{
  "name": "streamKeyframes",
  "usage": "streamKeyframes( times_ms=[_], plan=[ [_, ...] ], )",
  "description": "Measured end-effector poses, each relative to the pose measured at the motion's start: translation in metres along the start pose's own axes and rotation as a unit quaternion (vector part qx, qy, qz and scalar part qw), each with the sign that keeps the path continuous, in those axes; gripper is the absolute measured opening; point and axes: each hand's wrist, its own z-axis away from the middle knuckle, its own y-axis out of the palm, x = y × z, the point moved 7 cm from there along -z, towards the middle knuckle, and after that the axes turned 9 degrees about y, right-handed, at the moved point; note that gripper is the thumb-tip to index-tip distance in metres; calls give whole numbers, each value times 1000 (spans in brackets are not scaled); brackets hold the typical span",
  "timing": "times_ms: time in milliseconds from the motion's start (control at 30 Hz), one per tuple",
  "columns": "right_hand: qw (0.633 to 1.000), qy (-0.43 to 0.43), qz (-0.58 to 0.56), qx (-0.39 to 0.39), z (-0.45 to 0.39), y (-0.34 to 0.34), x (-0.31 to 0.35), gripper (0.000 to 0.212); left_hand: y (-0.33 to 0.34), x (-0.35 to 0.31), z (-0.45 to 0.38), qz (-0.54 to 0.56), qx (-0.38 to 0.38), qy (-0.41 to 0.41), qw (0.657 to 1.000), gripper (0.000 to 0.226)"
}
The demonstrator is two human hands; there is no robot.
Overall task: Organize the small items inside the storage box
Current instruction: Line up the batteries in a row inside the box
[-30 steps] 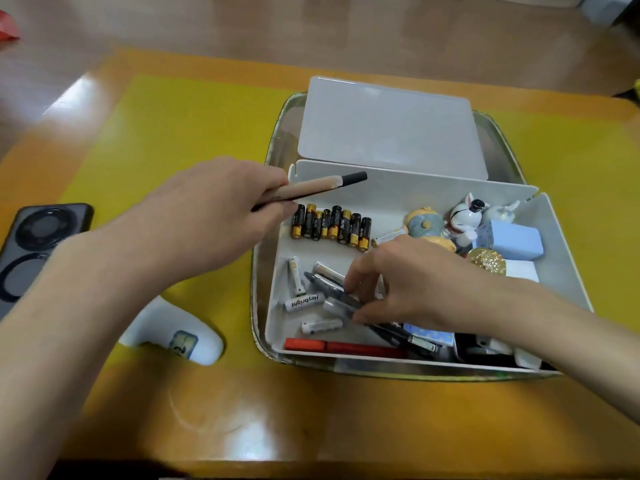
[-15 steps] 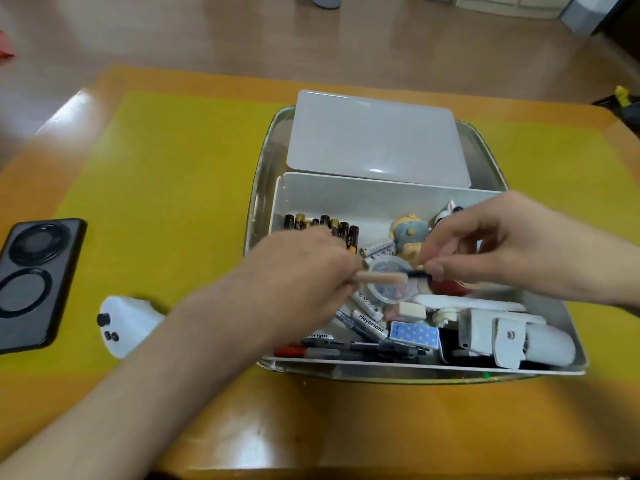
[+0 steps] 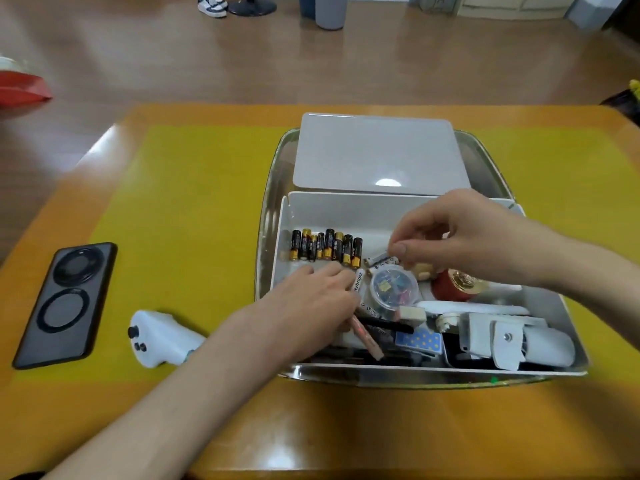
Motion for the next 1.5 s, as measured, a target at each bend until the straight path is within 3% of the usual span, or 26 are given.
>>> streamKeyframes(
  times_ms=[100,233,333,400,500,633,767,967,1133,1233,1367,1500],
  plan=[
    [998,3,-47,-39,3,-17,-5,14,-34,11,14,65,-28,-26,997,4],
    [990,8,-99,-101,5,-24,-12,14,-75,34,40,185,-75,-111,974,14],
    [998,-1,-21,-61,5,6,-1,6,-100,54,57,289,-181,-132,931,19],
    [996,-37,81,2,4,40,17,4,-111,69,66,287,-234,-149,917,19],
    [970,-106,215,44,-5,90,39,11,-107,88,76,248,-241,-210,914,20],
    [957,-115,250,90,-26,131,53,10,-95,107,90,209,-226,-310,900,23],
    [944,-94,293,117,-36,148,51,22,-98,117,98,201,-224,-339,891,23],
    [946,-47,290,137,-39,150,48,22,-102,110,90,180,-213,-322,905,25],
    [994,40,40,98,-22,89,31,10,-104,90,76,175,-207,-260,927,23],
    [994,84,10,62,-8,49,8,12,-101,66,62,140,-183,-205,951,25],
    [991,131,-29,4,8,5,-22,12,-76,29,31,99,-79,-131,983,27],
    [986,148,-65,-36,19,-22,-36,8,-28,1,7,103,50,-84,990,17]
  ],
)
